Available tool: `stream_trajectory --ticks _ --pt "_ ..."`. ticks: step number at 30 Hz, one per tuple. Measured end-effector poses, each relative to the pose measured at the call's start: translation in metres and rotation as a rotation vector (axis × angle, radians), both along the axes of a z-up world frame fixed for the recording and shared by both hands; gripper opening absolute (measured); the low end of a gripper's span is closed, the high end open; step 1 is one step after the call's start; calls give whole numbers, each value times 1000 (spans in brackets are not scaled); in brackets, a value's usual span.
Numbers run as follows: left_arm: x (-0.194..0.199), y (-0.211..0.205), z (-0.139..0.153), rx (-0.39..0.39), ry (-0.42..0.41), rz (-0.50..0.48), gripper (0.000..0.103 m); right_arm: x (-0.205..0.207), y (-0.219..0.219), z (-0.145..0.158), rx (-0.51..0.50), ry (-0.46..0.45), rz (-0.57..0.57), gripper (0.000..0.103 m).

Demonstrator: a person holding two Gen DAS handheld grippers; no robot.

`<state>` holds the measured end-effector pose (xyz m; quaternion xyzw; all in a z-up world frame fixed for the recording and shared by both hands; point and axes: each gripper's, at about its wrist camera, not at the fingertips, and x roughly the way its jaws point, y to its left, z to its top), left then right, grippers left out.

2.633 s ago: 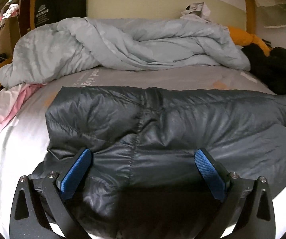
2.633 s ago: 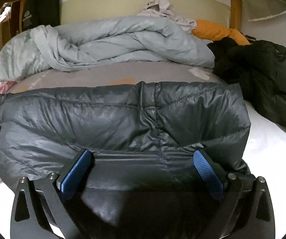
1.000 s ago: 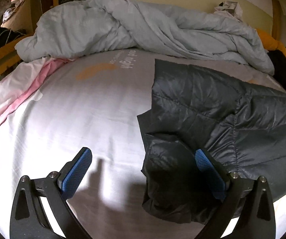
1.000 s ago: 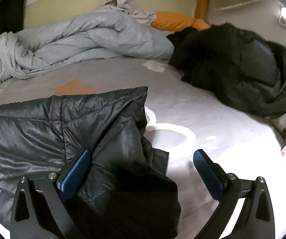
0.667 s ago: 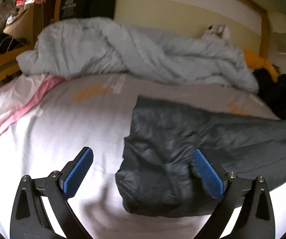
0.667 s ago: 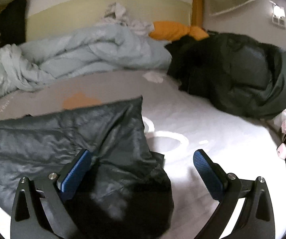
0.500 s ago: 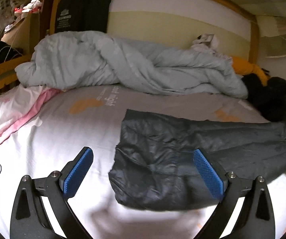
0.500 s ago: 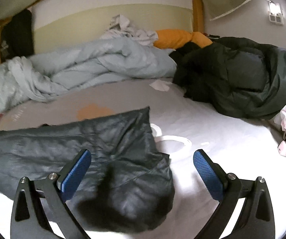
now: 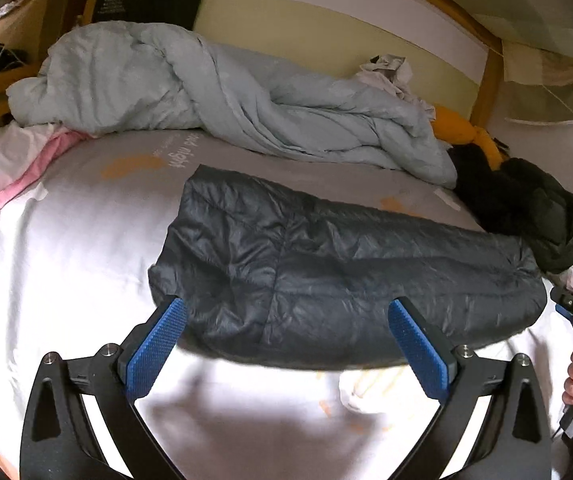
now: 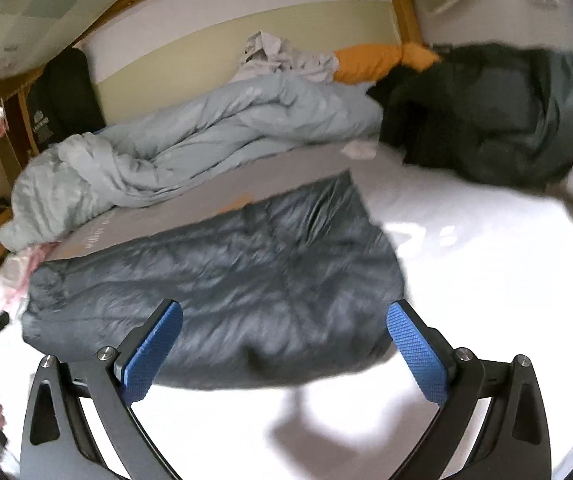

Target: Fold large clothes

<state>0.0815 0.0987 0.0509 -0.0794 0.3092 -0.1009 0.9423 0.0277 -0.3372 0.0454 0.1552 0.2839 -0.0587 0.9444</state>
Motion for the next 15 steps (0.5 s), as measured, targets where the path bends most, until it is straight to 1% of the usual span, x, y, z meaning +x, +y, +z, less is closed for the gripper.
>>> stream_trajectory --ticks 1,3,5,7,9,12,14,15 --pt "-3 1 -1 0 -9 16 101 -3 1 -2 7 1 -28 103" --pt "-1 5 -5 -28 13 19 101 -8 0 -5 27 -7 -73 103" --pt "6 11 -10 -71 44 13 101 -8 -1 -5 28 -8 -80 103" --pt "12 18 -16 -87 56 41 101 -6 -3 -8 25 -2 -91 103" --pt "20 24 -23 -107 78 58 101 -2 -8 -16 65 17 -97 103" --pt "35 37 -36 -181 108 70 100 6 -22 -32 134 41 -141 103" --pt "46 43 -41 -194 107 79 100 10 -33 -37 156 33 -183 103" --pt "54 46 -44 -183 114 85 100 13 -41 -40 175 25 -202 103"
